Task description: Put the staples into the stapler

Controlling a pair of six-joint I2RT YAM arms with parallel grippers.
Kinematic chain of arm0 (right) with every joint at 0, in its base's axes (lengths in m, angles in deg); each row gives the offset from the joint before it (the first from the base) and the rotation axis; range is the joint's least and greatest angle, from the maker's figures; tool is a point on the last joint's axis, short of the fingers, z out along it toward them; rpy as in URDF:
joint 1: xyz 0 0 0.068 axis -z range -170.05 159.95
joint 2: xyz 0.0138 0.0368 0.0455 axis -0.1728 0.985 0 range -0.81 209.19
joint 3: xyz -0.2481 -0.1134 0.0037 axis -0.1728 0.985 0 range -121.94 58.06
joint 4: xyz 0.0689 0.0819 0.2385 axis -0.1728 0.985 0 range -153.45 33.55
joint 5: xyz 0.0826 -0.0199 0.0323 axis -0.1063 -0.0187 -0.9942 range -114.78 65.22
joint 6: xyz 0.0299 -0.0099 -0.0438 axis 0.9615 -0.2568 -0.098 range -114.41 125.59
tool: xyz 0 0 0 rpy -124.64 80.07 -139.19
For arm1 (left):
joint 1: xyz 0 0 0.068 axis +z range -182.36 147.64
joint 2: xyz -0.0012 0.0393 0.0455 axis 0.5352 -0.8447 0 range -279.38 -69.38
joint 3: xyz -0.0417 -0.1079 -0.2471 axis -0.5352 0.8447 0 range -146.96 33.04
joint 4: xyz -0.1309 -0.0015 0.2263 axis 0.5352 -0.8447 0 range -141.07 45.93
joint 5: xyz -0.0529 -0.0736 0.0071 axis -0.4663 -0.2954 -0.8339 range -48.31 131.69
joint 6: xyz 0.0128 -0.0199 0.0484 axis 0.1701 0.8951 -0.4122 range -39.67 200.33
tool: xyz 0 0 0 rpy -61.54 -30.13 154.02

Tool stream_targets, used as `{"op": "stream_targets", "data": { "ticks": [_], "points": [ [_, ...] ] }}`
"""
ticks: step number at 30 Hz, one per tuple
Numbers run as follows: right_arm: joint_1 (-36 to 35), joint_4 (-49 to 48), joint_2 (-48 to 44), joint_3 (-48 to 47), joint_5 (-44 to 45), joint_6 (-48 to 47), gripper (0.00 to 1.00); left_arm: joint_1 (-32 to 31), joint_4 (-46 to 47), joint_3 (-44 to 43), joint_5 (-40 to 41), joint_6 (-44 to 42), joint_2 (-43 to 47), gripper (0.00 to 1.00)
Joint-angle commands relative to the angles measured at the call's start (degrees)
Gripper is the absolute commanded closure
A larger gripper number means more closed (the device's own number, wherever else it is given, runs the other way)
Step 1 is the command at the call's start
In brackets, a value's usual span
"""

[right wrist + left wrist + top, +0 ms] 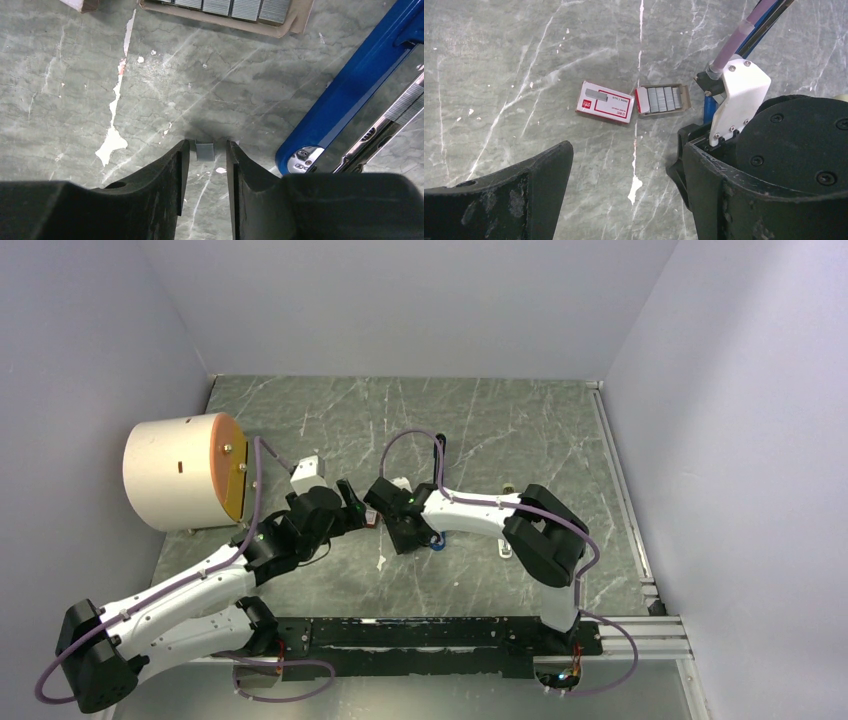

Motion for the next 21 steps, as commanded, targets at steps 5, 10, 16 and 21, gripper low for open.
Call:
{"op": "stream_targets", "data": {
  "ticks": [5, 10, 16, 21],
  "points": [
    [-0.46, 1.39, 1.79, -2.37, 1.01, -0.19, 0.65, 0.48, 0.03, 0.61, 2.14, 0.51, 0.78, 0.15],
    [-0.53, 1.17, 2.59, -3.37, 1.42, -0.14, 0.68, 0.48, -0.86, 0.84, 3.5, 1.14, 1.99, 0.15],
    [-0.53, 1.23, 3.15, -3.63, 1.69, -0.15, 0.7, 0.52, -1.22, 0.89, 3.67, 1.25, 2.42, 0.15],
    [-0.56, 1.0, 2.94, -3.14, 1.24, -0.84, 0.72, 0.51, -1.06, 1.02, 3.28, 1.33, 2.23, 0.15]
  ]
}}
